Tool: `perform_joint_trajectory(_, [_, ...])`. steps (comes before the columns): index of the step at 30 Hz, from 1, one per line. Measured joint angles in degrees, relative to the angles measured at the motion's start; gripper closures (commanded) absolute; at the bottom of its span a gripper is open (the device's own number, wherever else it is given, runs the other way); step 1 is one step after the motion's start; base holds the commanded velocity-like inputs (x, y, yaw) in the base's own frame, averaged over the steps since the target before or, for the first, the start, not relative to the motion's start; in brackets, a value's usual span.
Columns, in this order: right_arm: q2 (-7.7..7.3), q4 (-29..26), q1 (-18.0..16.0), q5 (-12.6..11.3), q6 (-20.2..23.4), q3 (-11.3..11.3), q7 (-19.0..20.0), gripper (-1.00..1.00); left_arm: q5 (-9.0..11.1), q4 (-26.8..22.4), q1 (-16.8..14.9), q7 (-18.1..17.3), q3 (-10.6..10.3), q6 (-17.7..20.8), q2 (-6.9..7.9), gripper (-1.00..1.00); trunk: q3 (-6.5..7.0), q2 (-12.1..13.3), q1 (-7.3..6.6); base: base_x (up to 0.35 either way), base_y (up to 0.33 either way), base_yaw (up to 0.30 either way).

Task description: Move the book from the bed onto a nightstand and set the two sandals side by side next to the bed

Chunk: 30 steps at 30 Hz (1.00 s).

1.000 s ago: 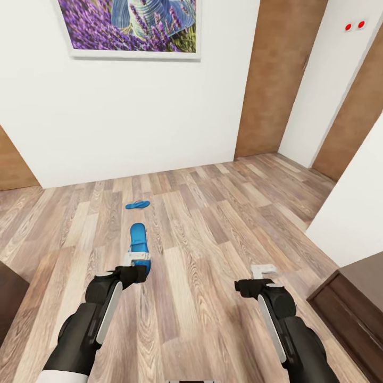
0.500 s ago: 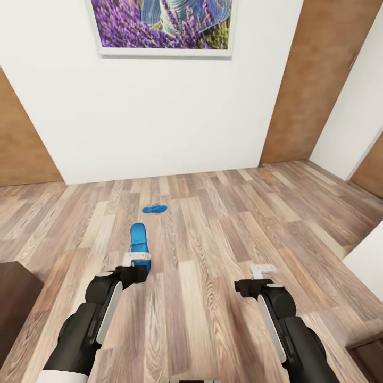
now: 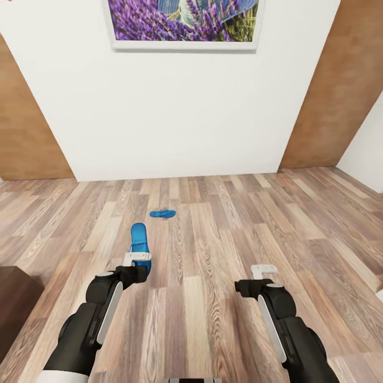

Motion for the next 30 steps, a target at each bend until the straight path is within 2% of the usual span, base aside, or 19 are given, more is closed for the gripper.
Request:
perform_joint_trajectory(9, [0.00,0.02,0.00,-0.03,0.01,0.00,0.00,-1.00,-0.01,0.00,0.00,0.00,0.00,-0.01,0.00,1.00,-0.57,0.00,0.01,0.311,-0.175,0.200])
perform_joint_trajectory(30, [0.00,0.02,0.00,-0.03,-0.03,0.00,0.00,-1.00,0.07,0.00,0.00,-0.01,0.00,0.08,0.00,1.00,-1.53,0.00,0.01,0.255,-0.247,0.232])
